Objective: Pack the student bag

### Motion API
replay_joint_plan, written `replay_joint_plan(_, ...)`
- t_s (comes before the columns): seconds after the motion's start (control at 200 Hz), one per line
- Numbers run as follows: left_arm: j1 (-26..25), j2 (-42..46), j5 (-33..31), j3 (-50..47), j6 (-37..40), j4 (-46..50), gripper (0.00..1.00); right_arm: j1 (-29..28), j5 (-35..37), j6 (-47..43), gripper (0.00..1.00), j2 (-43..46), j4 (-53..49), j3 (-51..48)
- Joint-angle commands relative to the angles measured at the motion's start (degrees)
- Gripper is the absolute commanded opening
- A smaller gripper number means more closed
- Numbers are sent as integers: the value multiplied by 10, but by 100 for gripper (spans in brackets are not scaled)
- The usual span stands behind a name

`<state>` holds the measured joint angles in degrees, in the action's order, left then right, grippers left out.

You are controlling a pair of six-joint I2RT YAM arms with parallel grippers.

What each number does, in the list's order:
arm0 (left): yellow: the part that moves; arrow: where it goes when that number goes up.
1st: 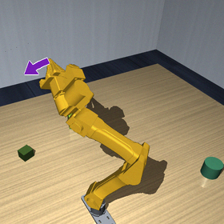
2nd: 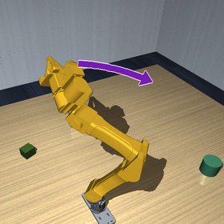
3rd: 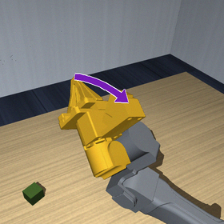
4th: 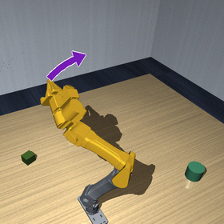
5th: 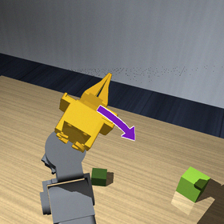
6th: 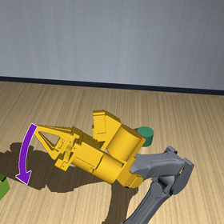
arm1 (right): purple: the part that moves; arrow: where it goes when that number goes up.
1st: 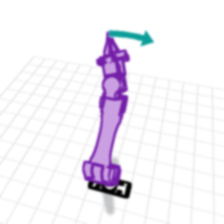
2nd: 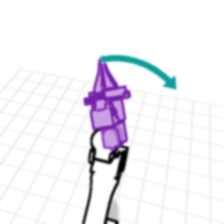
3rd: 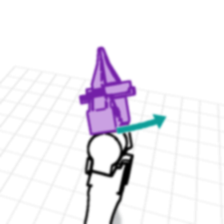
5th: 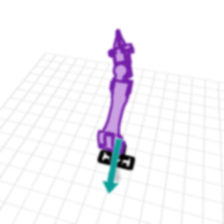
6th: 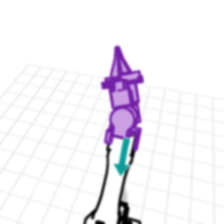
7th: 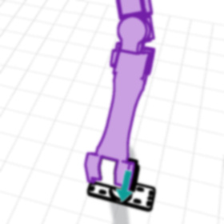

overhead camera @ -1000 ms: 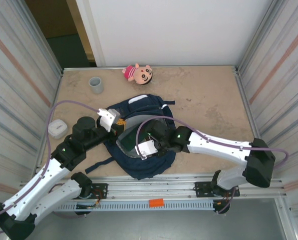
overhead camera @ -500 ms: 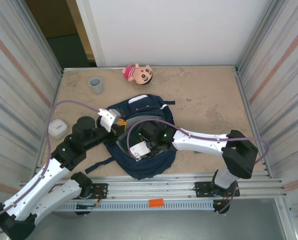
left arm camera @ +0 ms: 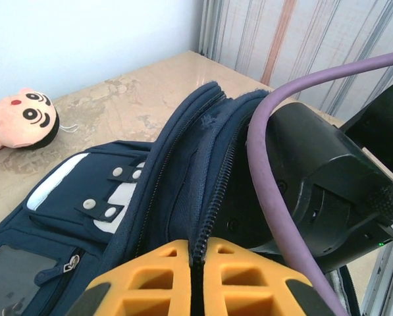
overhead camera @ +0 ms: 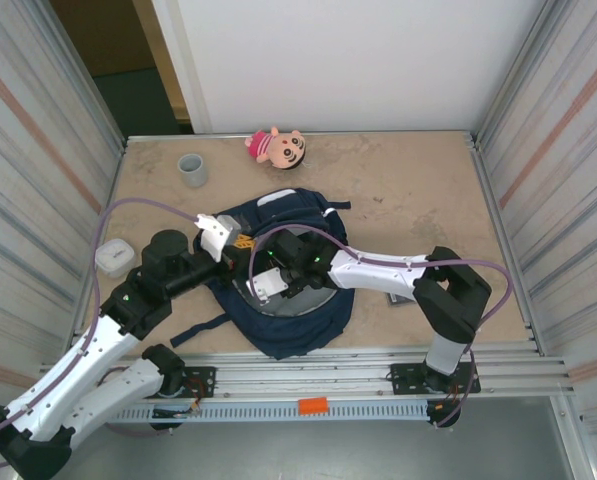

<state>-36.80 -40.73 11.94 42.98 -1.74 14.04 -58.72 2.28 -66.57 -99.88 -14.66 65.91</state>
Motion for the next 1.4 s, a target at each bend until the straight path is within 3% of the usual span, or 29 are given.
replay_joint_plan(0.0, -3, 10, 6, 37, 3, -62, 7, 5, -30, 17, 53, 43, -10, 1)
replay_joint_plan(0.316, -3, 7, -17, 22, 11, -67, 7, -31, 13, 75, 59, 108, -47, -40)
replay_joint_plan(0.576, -3, 5, -7, 14, 22, -49, 7, -27, -38, 212, 59, 268, -7, -115)
replay_joint_plan(0.707, -7, 0, 32, -6, 54, -61, 7, 16, -106, 321, 58, 373, 34, -166)
replay_joint_plan(0.882, -72, -14, 34, -41, 161, -60, 6, 122, -218, 458, 59, 502, 112, -238)
replay_joint_plan(1.032, -149, -72, 19, -29, 308, 16, 7, 192, -266, 515, 59, 555, 137, -270)
replay_joint_plan(1.248, -206, -213, -25, 46, 441, 203, 8, 205, -280, 522, 58, 552, 115, -278)
replay_joint_plan(1.398, -225, -275, -72, 43, 488, 238, 14, 205, -272, 517, 58, 544, 100, -281)
